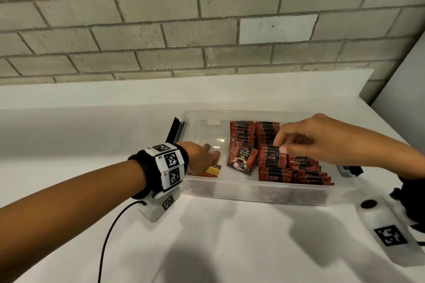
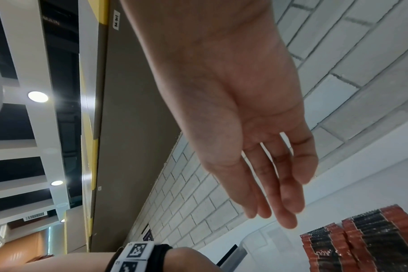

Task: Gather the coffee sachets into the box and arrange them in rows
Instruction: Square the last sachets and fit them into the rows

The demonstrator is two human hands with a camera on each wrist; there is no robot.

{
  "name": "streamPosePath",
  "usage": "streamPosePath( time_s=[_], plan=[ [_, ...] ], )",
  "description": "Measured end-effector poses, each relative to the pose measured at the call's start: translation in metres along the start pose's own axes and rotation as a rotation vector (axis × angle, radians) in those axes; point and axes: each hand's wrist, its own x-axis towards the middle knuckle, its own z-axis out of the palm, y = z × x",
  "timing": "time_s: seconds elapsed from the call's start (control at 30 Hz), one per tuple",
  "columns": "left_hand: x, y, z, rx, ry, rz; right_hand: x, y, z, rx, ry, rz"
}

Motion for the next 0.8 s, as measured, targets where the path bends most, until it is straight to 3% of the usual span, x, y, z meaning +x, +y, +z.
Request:
streamPosePath(
  time_s=[0.1, 0.23, 0.53, 0.7, 0.8],
  plan=[
    [-0.002, 0.002, 0.001, 0.037, 0.025, -0.027, -0.005, 0.0, 0.004, -0.007, 0.003, -0.012],
    [-0.007, 0.002, -0.008, 0.099, -0.051, -0.017, -0.011, -0.001, 0.009, -0.007, -0.004, -0.025],
    [-0.018, 0.0, -0.009, -0.036, -0.041, 0.07, -0.017, 0.004, 0.027, -0.008, -0.081, -0.037],
    [-0.028, -0.005, -0.011, -0.277, -0.075, 0.096, -0.021, 0.003, 0.028, 0.048, -0.052, -0.037],
    [-0.049, -0.009, -0.018, -0.623, 0.054, 0.15, -0.022, -0.001, 0.03, 0.108, -0.009, -0.027]
  ],
)
